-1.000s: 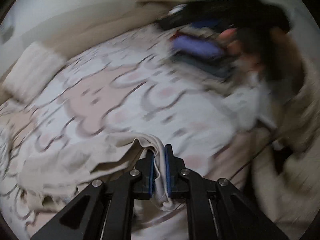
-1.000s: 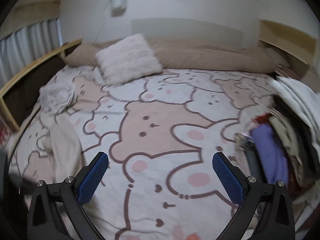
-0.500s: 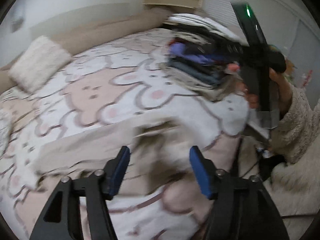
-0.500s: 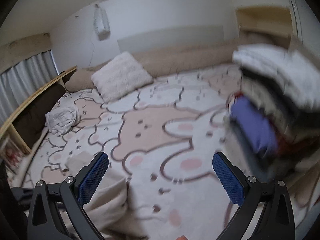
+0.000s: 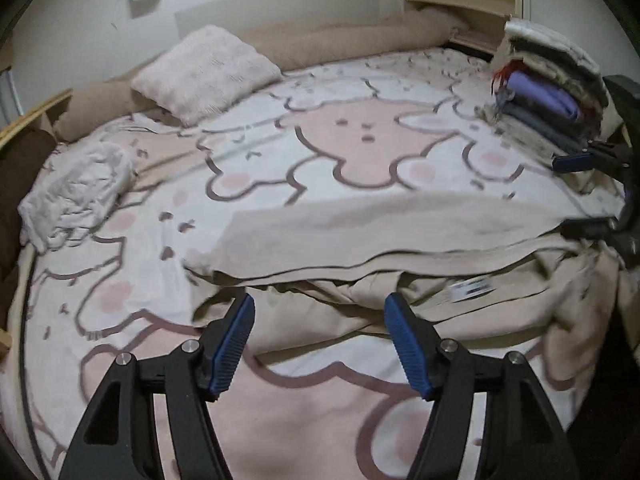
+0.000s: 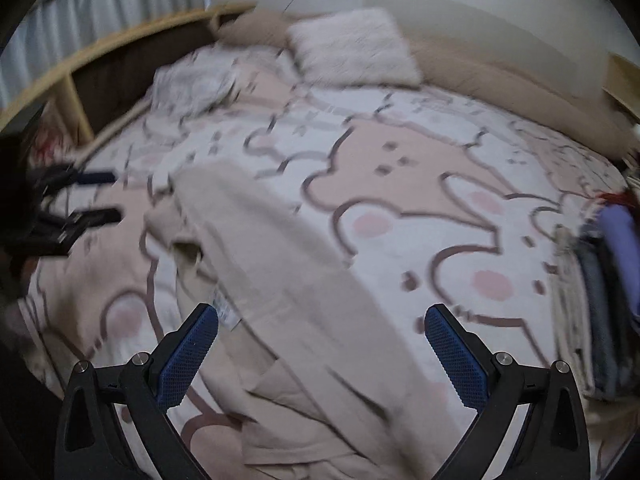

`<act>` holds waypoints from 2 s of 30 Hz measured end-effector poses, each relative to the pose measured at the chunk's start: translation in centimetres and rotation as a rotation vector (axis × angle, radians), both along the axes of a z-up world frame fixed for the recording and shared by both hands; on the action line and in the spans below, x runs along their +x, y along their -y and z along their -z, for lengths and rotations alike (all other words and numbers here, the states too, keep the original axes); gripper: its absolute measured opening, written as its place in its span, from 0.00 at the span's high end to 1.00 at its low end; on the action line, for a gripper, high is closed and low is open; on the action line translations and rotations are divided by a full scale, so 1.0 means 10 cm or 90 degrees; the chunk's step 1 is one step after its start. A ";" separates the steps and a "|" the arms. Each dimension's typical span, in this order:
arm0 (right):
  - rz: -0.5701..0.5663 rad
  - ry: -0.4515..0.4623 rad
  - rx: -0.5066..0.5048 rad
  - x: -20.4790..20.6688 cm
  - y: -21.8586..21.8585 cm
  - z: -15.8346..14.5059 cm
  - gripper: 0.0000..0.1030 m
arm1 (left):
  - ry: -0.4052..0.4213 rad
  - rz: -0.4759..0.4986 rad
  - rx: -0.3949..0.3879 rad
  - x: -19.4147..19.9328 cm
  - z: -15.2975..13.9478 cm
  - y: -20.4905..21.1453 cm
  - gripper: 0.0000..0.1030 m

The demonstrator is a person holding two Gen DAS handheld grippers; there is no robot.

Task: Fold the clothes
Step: 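Drag the beige garment onto the open bed with the left tool, then grasp the garment edge with the right tool while the left tool holds another edge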

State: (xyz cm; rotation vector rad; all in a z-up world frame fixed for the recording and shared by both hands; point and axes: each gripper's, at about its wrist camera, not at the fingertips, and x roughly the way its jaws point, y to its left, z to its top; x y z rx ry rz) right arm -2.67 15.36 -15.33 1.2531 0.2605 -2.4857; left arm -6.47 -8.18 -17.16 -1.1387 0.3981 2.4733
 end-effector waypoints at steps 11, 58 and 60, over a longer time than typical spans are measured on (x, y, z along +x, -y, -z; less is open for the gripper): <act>-0.076 0.065 0.117 -0.16 0.49 0.71 0.29 | 0.070 0.036 0.049 -0.21 0.42 -0.32 0.35; -0.255 -0.196 -0.087 -0.17 0.84 -1.23 0.19 | -0.303 -0.016 0.072 0.65 -1.47 -0.30 0.73; -0.251 -0.206 -0.075 -0.17 0.83 -1.24 0.33 | -0.306 -0.016 0.070 0.68 -1.51 -0.34 0.73</act>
